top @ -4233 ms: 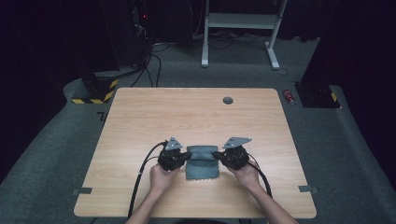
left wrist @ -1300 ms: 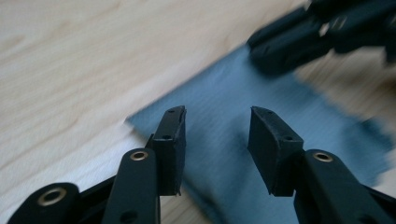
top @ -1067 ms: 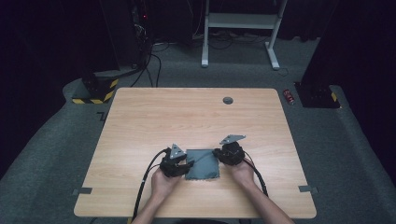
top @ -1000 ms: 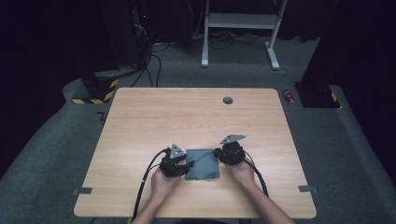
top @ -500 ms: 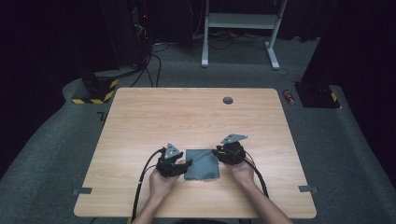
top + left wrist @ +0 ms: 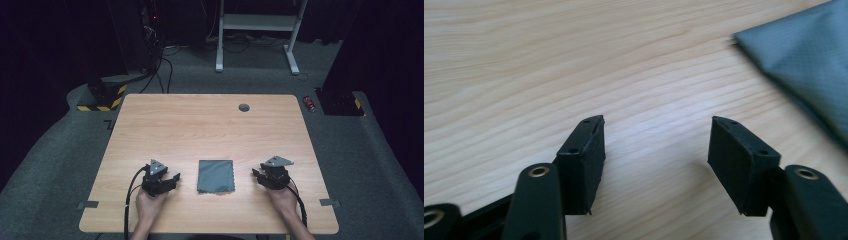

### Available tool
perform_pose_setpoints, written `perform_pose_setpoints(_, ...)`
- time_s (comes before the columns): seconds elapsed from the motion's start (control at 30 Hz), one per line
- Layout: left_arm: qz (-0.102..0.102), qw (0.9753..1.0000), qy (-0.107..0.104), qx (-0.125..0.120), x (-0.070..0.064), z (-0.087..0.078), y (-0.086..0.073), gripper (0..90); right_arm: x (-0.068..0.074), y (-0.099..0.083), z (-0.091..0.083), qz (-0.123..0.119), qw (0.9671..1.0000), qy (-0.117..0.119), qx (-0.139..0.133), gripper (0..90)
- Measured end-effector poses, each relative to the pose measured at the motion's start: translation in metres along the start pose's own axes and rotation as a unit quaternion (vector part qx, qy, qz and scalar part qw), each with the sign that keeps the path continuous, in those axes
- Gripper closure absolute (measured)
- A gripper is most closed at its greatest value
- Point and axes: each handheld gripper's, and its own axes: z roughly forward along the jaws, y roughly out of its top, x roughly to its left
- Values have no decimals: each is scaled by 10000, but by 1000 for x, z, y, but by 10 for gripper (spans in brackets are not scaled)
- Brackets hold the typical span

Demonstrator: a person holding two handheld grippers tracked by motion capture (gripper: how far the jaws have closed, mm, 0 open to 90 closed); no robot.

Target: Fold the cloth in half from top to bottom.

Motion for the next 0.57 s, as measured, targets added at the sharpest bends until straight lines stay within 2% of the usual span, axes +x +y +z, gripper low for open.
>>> perform_pose_setpoints(0.03,54,9999,130,28,2,0,0,397,0,0,0,0,10000,0,0,537)
perform_pose_setpoints(0.07,173,9994,287,91,3,0,-1,370,-1,0,0,67,10000,-18,9,493)
perform_pose_setpoints(0.27,225,9994,245,125,2,0,0,308,-2,1,1,124,9999,-60,33,454)
perform_pose_setpoints(0.57,220,9994,232,123,1,0,-1,296,-1,1,2,130,9999,-56,46,434)
